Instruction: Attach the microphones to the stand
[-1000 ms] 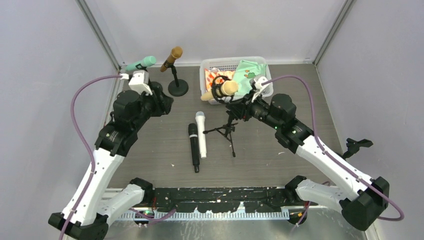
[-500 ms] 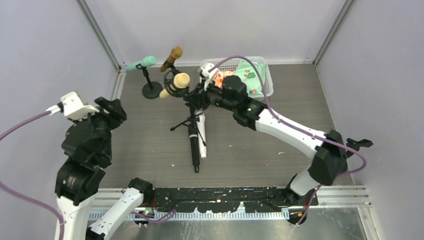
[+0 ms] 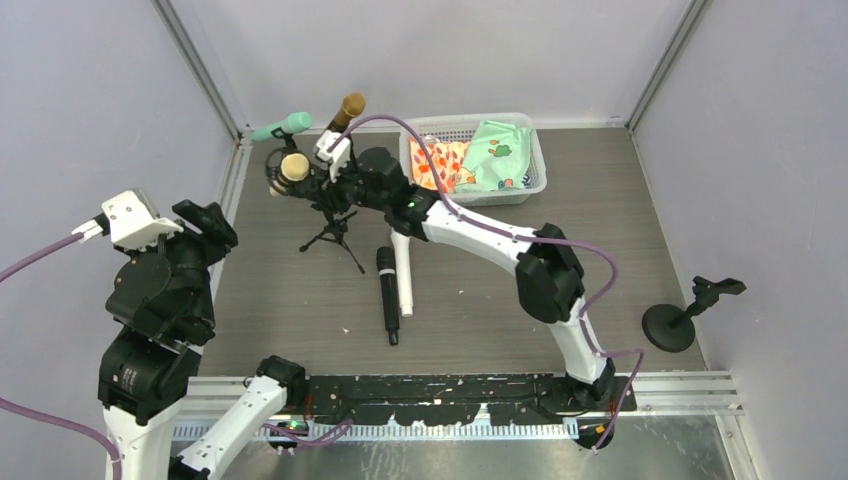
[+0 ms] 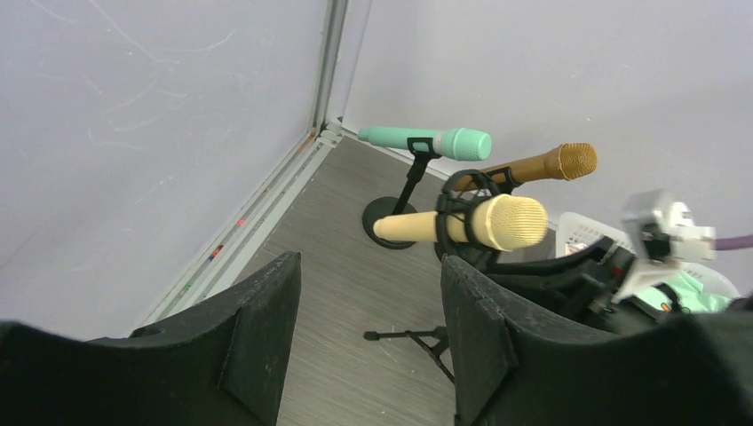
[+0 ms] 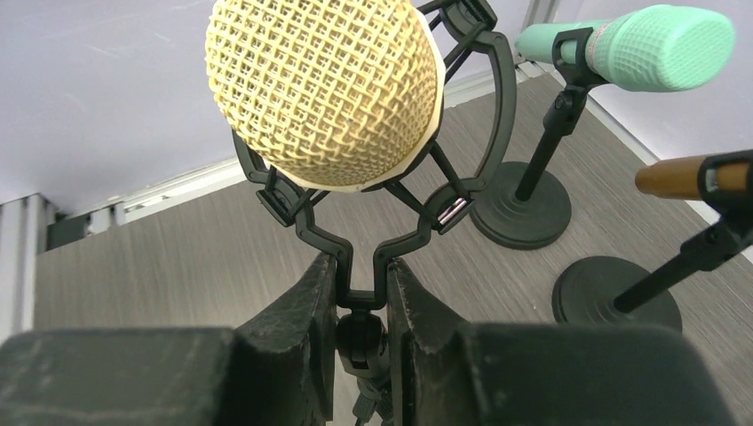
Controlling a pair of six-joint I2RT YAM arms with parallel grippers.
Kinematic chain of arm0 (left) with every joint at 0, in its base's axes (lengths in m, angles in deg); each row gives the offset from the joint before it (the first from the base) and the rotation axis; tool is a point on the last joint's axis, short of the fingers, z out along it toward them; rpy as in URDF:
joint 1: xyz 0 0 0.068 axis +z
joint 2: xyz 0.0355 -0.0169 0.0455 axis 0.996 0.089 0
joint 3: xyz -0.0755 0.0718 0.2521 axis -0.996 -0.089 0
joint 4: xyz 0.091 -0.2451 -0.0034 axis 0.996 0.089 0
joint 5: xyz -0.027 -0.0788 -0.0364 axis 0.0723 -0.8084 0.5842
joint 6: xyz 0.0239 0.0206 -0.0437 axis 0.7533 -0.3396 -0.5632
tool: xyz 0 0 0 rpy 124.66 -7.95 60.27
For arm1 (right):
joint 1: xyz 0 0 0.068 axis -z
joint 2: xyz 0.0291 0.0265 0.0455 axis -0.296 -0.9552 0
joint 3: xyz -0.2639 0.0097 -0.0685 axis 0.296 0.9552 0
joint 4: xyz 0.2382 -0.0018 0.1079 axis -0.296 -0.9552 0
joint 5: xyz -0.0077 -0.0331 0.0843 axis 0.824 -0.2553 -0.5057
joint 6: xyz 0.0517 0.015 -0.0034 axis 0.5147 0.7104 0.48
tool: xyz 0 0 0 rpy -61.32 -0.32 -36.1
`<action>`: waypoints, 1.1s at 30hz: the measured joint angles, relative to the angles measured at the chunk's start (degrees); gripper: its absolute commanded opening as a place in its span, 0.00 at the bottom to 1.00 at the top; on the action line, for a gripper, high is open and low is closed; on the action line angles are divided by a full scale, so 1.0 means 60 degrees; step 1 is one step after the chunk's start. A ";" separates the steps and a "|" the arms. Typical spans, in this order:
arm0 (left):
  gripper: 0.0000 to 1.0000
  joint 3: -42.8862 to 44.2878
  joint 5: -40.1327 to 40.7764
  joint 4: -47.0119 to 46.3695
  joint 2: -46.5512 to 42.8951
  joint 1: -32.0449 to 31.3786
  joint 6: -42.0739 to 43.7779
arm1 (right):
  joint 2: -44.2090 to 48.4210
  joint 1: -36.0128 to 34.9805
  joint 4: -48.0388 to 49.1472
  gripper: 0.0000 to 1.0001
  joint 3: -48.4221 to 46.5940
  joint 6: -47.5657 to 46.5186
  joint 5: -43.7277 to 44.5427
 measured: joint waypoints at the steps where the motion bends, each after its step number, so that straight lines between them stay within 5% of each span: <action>1: 0.60 0.0004 -0.0007 0.0000 -0.0004 0.0000 0.0011 | -0.0328 -0.0040 -0.0015 0.01 -0.0324 -0.0080 0.0051; 12: 0.61 -0.0004 -0.0222 0.0000 -0.0004 0.0000 0.0127 | -0.3162 -0.0335 -0.0291 0.02 -0.3585 -0.0685 0.0721; 16: 0.64 -0.0055 -0.0313 -0.0007 -0.0004 -0.0011 0.0186 | -0.3555 -0.0382 -0.0401 0.40 -0.4193 -0.0707 0.0882; 19: 0.68 -0.0124 -0.0408 -0.0007 0.0000 -0.0018 0.0197 | -0.3555 -0.0393 -0.0342 0.54 -0.4175 -0.0688 0.1009; 26: 0.74 -0.0208 -0.0809 -0.0015 0.0011 -0.0018 0.0186 | -0.2761 -0.0386 0.0331 0.70 -0.2503 -0.0703 0.1220; 33: 0.77 -0.0022 -0.1800 0.0146 0.0550 -0.0018 -0.0076 | 0.0259 -0.0393 0.1075 0.76 0.1319 -0.0499 0.1745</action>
